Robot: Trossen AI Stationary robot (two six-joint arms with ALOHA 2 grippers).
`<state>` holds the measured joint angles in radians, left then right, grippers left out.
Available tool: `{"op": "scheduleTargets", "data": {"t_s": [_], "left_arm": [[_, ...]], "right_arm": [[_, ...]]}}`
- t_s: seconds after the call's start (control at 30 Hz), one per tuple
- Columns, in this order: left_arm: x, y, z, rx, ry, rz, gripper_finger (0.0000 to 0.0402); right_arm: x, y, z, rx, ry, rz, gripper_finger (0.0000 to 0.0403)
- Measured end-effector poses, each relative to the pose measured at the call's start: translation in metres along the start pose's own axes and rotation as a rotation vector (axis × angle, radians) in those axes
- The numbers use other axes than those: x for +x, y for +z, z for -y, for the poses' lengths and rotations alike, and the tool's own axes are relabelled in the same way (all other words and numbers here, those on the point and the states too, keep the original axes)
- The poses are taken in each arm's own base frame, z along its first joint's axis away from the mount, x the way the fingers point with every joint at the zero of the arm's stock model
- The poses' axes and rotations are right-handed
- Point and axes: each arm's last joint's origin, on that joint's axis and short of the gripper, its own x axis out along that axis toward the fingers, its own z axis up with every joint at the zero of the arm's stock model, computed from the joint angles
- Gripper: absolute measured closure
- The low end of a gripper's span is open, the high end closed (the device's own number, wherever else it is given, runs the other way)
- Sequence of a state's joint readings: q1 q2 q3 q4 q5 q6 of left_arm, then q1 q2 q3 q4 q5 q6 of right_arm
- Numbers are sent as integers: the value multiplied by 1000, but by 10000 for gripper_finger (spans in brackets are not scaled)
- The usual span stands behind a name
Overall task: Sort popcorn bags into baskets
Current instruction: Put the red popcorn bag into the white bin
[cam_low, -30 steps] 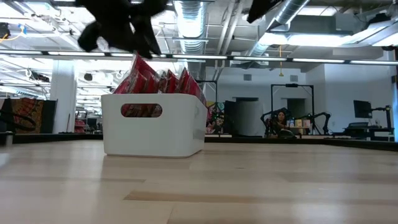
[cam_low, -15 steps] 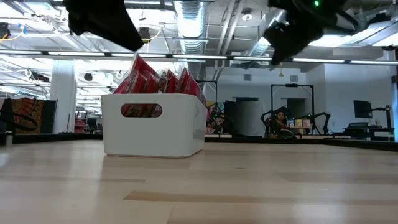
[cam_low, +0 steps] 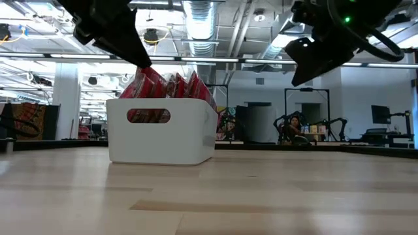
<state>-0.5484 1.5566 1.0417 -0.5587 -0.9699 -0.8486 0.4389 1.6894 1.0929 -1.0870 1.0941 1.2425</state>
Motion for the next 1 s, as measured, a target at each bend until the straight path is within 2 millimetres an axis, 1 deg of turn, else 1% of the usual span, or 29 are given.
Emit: {"op": "scheduleTargets", "data": {"t_s": [0.07,0.27,0.37,0.47,0.53,0.63,0.73,0.8,0.87,0.93,1.0], "left_arm": [[-3,5,2,21,-14,-5,322],[-26,34,10,106,-22,61,320],[-32,42,8,128,-17,41,298],[-32,36,1,173,7,-17,254],[-33,31,-4,182,36,-52,217],[-41,26,-10,185,81,-39,165],[-50,23,-8,171,88,16,126],[-51,17,-5,166,70,29,112],[-46,7,-2,170,61,30,107],[-42,0,0,152,54,34,108],[-39,-3,2,117,36,50,110]], "right_arm": [[3,-4,-4,-9,23,-4,217],[15,-13,-11,-28,72,-29,226],[20,-19,-14,10,95,-21,239],[17,-21,-18,-12,160,-5,254],[15,-23,-17,-42,245,-5,262],[10,-24,-12,-45,417,21,268],[7,-24,0,2,627,67,270],[7,-22,9,76,769,124,268],[8,-22,19,158,865,185,265],[11,-24,26,216,921,222,262],[14,-27,33,247,929,229,260]]}}
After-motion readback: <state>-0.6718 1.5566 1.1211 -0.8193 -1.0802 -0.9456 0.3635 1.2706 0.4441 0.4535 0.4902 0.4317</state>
